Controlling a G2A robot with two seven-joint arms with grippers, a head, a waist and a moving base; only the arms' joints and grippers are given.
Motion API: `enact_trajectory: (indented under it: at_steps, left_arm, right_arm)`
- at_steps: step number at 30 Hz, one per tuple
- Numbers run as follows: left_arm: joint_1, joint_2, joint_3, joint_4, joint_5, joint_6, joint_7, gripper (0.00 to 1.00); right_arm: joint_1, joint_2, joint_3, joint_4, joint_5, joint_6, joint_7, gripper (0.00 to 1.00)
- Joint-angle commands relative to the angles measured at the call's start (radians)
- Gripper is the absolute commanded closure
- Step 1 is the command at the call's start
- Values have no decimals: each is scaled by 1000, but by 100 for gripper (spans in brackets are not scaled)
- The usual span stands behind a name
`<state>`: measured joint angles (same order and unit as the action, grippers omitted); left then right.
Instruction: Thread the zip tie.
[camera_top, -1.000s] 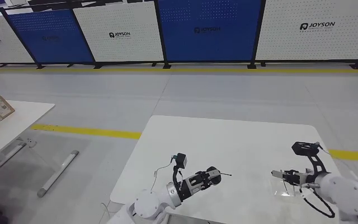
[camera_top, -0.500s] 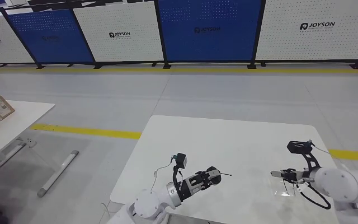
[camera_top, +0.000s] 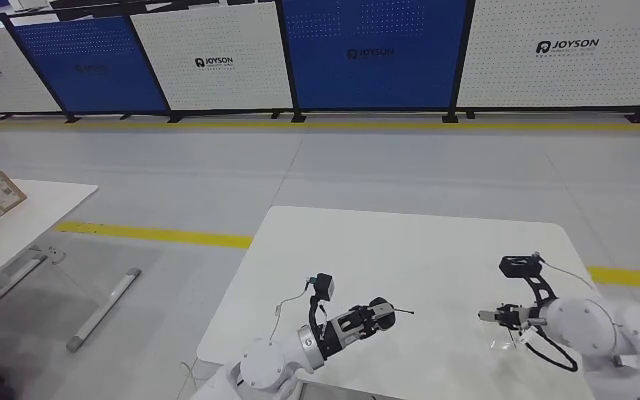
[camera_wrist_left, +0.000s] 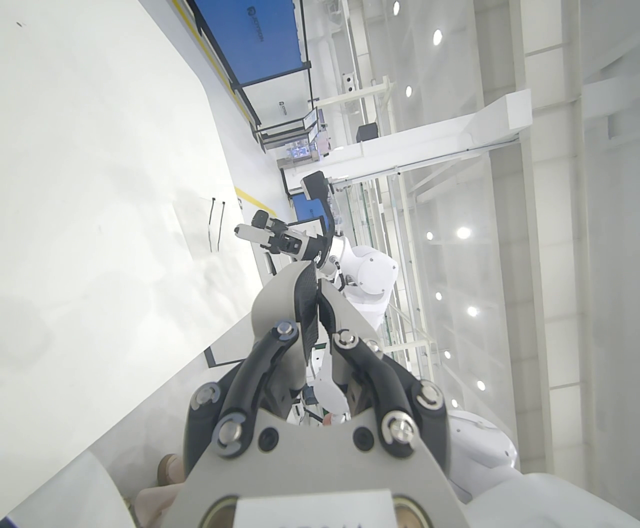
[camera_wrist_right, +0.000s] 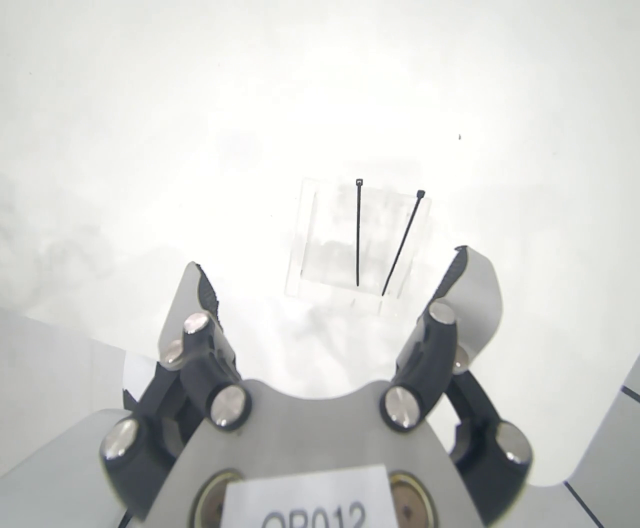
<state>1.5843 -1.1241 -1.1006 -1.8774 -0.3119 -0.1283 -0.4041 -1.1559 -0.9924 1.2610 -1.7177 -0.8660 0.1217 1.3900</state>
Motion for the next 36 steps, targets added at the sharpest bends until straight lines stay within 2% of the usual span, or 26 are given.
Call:
enact_trajectory:
  at_steps: [1,9,11,15,18,19,20,21,22,23,26,29,36]
  left_arm:
    - [0,0,0,0,0,0,0,100]
    - [0,0,0,0,0,0,0,100]
    - [0,0,0,0,0,0,0,100]
    - [0,0,0,0,0,0,0,100]
    - [0,0,0,0,0,0,0,100]
    - [0,0,0,0,0,0,0,100]
    - [0,0,0,0,0,0,0,100]
    - [0,0,0,0,0,0,0,100]
    - [0,0,0,0,0,0,0,100]
    - [0,0,0,0,0,0,0,100]
    - [0,0,0,0,0,0,0,100]
    - [0,0,0,0,0,0,0,100]
    - [0,0,0,0,0,0,0,100]
  right_arm:
    - [37,4,-26,38,21,-11,0,0]
    - [37,4,-26,38,21,-11,0,0]
    - [27,4,-24,47,17,-6,-28,0]
    - [20,9,8,49,54,-37,-18,0]
    - [10,13,24,39,48,-32,-9,0]
    - [7,14,28,36,48,-32,-7,16]
    - [3,15,32,33,48,-32,-4,18]
    - [-1,16,35,30,45,-32,0,25]
    - [-5,17,34,29,38,-32,0,42]
    - [-6,18,29,30,29,-31,0,42]
    - [5,20,2,48,19,-22,0,54]
    - [32,22,-26,78,27,-11,0,56]
    - [63,34,-67,96,26,29,0,59]
